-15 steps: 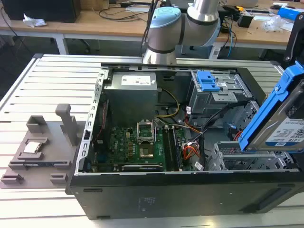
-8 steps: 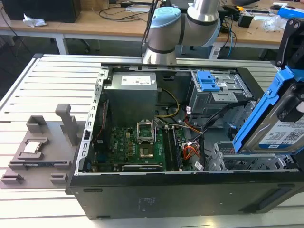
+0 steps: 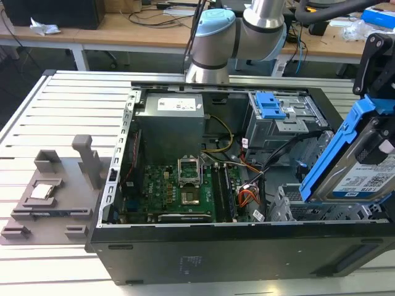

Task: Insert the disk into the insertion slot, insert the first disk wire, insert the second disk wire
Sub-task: 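Insert the disk into the insertion slot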

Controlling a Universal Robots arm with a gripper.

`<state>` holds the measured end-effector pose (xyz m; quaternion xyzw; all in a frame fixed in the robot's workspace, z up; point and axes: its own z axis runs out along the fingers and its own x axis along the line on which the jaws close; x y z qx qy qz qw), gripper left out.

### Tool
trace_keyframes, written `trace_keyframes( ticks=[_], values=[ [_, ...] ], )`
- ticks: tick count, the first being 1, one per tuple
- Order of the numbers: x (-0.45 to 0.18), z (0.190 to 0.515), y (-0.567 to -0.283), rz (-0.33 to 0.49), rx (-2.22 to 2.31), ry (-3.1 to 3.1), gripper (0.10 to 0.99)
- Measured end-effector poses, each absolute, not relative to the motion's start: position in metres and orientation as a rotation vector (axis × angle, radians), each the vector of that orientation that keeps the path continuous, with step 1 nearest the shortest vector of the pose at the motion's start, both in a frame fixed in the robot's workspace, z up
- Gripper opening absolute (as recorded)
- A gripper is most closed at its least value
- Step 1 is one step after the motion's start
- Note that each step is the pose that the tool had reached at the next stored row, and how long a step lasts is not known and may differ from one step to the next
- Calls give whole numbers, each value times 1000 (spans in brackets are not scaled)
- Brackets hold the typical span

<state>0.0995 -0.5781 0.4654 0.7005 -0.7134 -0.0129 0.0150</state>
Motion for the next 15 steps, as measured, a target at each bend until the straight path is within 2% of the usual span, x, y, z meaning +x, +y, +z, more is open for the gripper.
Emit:
trace_keyframes(
  ticks=[15],
  values=[
    [100,449,-578,-40,2180,-2220,365]
  ],
)
